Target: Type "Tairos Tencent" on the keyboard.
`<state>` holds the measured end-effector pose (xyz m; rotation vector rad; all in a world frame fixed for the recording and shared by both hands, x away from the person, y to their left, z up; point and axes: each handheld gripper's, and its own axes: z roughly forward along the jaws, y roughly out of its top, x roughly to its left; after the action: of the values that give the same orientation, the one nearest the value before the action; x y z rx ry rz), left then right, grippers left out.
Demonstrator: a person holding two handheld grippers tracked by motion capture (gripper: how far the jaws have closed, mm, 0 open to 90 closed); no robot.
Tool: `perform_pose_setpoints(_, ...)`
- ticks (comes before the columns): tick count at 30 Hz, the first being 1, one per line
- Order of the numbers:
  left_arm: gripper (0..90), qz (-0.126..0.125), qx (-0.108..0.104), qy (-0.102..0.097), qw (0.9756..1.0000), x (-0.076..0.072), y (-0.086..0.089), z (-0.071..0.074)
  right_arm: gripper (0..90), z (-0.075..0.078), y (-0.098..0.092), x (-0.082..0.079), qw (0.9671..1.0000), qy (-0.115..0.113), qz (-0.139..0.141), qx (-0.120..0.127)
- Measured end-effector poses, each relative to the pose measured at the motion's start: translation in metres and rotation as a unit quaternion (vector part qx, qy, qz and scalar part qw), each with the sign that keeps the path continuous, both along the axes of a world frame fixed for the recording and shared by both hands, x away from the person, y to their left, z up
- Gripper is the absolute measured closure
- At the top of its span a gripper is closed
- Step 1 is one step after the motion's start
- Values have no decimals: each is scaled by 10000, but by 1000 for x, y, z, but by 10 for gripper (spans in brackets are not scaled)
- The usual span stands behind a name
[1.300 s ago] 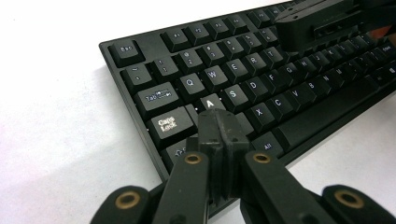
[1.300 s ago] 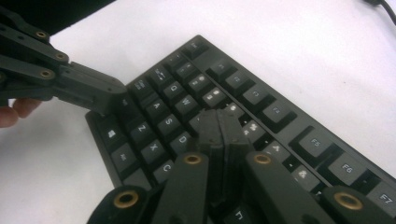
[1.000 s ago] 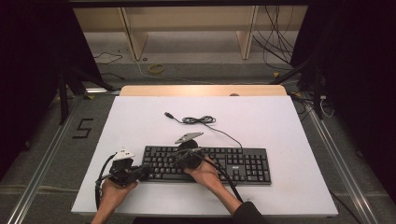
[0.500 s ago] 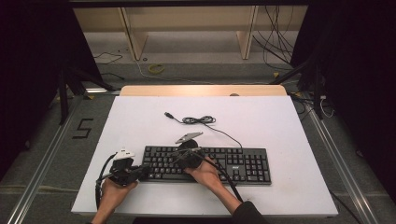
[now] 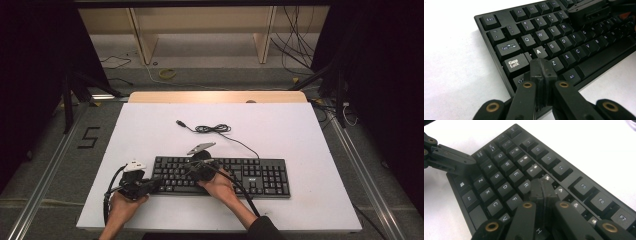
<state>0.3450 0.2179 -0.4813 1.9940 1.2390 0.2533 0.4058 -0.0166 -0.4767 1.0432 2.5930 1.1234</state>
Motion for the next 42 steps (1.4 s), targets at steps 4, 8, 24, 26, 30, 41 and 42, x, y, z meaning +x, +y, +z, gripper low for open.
perform_pose_setpoints(4,893,-2,-13,17,10000,0,0,0,900,0,0,0,10000,26,-26,21)
perform_pose_setpoints(8,891,14,-31,15,10000,0,0,0,900,0,-1,0,10000,41,-50,37)
perform_pose_setpoints(24,784,45,-321,-209,9993,-3,2,9,784,13,-15,-5,9986,-70,-106,509)
perform_pose_setpoints(26,746,26,-405,-240,9989,-3,2,11,742,14,-19,-6,9983,-40,-108,579)
perform_pose_setpoints(30,667,19,-450,-278,9986,-3,1,13,660,16,-27,-8,9977,-43,-57,675)
perform_pose_setpoints(41,444,-13,-557,-298,9980,2,-7,17,429,22,-47,-20,9959,-99,11,904)
perform_pose_setpoints(42,434,-13,-557,-298,9980,2,-7,17,429,22,-47,-20,9959,-99,11,904)
